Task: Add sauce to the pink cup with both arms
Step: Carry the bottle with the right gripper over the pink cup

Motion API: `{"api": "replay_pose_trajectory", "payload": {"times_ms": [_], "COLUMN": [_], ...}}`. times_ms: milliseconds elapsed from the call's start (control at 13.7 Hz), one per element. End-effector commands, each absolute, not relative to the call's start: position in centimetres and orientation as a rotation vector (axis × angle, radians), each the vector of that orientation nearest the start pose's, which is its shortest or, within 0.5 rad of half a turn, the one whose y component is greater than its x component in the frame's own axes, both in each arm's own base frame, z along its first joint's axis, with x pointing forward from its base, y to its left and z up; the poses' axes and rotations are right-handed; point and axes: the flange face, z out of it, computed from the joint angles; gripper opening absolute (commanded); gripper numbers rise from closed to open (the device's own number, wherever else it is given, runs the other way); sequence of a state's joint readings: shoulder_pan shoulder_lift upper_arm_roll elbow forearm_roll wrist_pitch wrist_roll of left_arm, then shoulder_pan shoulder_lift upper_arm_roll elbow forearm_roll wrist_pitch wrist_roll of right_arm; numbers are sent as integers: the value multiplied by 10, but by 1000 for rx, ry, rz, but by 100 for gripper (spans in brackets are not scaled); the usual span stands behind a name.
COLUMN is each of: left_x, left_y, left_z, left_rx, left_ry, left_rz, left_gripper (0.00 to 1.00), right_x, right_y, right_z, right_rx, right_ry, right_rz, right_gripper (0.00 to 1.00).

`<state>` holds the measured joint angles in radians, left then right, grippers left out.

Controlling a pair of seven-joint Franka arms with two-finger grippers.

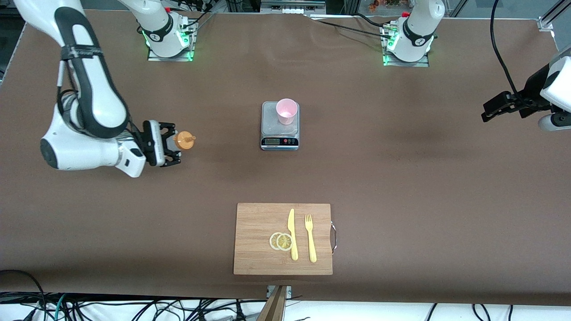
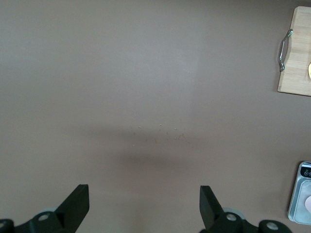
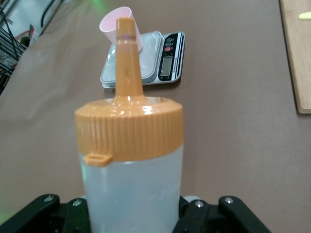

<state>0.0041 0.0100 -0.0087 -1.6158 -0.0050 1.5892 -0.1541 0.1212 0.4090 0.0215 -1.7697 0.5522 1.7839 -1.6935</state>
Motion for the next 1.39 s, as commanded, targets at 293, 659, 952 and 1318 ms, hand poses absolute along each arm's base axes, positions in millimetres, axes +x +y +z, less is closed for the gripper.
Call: {"api": "replay_pose_trajectory", "payload": {"times_ms": [293, 659, 952, 1318], "left_x": [556, 555, 555, 555], "left_y": [-5, -5, -5, -5], "left_z": [601, 601, 601, 601], "left_rx": [-3150, -3149, -3149, -3149], "left_ry": [-211, -208, -211, -211], "left_rz": [101, 111, 111, 114], "left_gripper": [100, 100, 100, 100], "right_x": [571, 540, 515, 493], "right_y": [227, 295, 335, 366], "right_z": [326, 338, 340, 341], "right_rx": [-1868, -1964, -2041, -2081], "right_ry": [-1899, -1959, -2019, -2098], "right_rz": [60, 175, 264, 325], "right_gripper": [0, 0, 0, 0]}}
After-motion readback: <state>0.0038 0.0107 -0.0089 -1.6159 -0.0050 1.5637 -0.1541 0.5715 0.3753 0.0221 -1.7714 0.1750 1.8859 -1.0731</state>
